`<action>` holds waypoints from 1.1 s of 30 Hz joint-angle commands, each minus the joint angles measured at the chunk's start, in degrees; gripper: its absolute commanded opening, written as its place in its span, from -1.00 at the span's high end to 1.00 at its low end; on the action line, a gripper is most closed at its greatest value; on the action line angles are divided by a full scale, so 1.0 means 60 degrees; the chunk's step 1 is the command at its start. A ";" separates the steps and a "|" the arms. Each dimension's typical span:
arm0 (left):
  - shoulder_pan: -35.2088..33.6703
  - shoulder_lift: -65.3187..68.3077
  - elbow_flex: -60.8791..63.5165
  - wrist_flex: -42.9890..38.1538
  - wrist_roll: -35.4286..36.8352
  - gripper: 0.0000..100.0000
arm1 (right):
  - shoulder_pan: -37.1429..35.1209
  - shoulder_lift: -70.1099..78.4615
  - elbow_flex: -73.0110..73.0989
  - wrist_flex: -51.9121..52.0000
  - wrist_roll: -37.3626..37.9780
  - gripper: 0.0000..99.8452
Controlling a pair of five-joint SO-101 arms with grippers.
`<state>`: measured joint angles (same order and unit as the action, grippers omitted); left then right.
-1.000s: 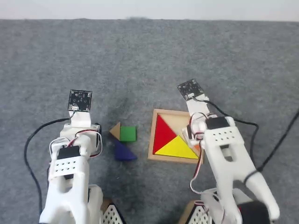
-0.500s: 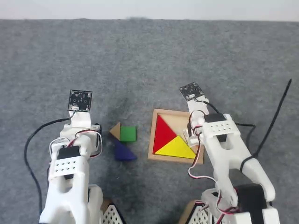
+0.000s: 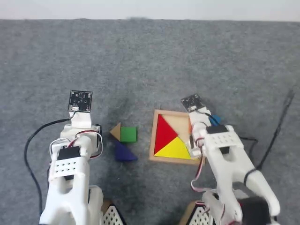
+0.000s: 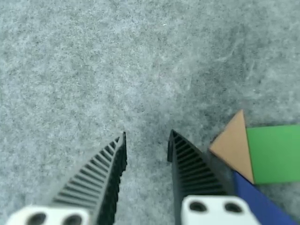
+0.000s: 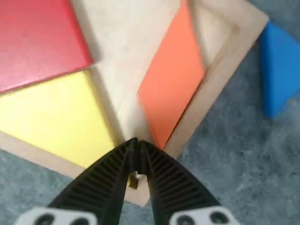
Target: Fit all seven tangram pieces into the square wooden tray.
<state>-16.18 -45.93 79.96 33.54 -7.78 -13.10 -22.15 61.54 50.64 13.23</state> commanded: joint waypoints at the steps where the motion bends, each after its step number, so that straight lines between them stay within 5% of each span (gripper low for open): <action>1: 0.0044 -0.0264 -0.0330 0.0044 0.0059 0.73 | 0.0051 -0.1106 0.0542 0.0242 0.0571 0.98; 17: 0.0044 -0.0264 -0.0315 0.0029 0.0059 0.73 | 0.0007 -0.2308 -0.3209 0.3055 -0.0161 0.97; 33: 0.0044 -0.0264 -0.0022 -0.0527 0.0059 0.73 | 0.0051 0.1619 -0.4103 0.1194 -0.1333 0.97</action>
<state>-16.18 -46.02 79.96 32.40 -7.78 -12.92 -13.19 41.05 59.78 8.22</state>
